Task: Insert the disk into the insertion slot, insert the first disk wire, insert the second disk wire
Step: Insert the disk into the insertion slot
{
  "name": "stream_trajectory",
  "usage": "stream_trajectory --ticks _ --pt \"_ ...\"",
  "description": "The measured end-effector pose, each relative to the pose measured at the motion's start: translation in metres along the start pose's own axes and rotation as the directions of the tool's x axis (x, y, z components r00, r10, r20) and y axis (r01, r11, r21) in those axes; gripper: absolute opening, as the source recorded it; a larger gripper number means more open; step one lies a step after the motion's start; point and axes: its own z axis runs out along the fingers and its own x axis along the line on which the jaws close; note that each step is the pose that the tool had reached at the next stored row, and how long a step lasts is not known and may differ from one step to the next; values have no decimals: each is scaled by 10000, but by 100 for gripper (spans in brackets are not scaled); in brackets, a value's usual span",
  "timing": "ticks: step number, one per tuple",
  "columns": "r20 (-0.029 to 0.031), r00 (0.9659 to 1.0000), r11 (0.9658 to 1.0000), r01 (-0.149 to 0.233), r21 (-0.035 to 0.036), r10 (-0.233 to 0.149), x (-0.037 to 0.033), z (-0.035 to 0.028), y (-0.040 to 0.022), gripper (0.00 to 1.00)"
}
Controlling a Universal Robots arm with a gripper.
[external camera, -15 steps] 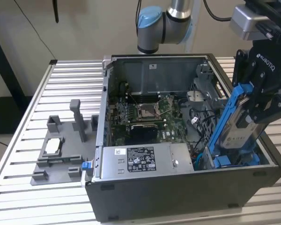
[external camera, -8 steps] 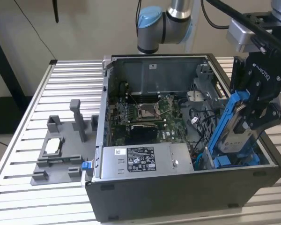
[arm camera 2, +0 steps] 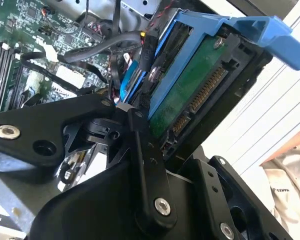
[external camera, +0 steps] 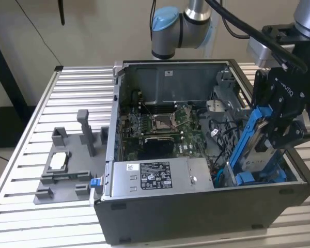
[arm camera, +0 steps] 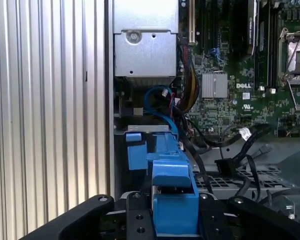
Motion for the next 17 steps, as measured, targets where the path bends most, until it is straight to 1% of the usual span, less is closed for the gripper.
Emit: stream_trajectory --ticks 1,2,4,5,7,8,9,10,12,13,14,16,17 --pt "-4 10000 10000 0 0 0 0 -1 0 34" --pt "-7 10000 10000 0 -1 0 1 -6 0 40" --pt "-3 10000 10000 0 -1 0 -1 -65 2 40" --pt "-7 10000 10000 2 -1 -2 -2 -108 3 47" --pt "-6 10000 10000 8 1 -8 -7 -179 5 47" --pt "-1 10000 10000 9 37 -9 -12 -190 8 47" --pt "24 10000 9999 17 158 -18 -12 -190 9 47" --pt "73 10000 9994 24 353 -26 -12 -190 11 47" --pt "134 9999 9975 37 705 -46 -13 -190 13 47" --pt "157 9999 9960 44 890 -59 -14 -190 14 47" --pt "167 9998 9942 57 1073 -76 -16 -191 15 47" --pt "192 9997 9895 87 1440 -115 -21 -190 15 47" --pt "203 9997 9870 101 1606 -136 -24 -190 15 47"
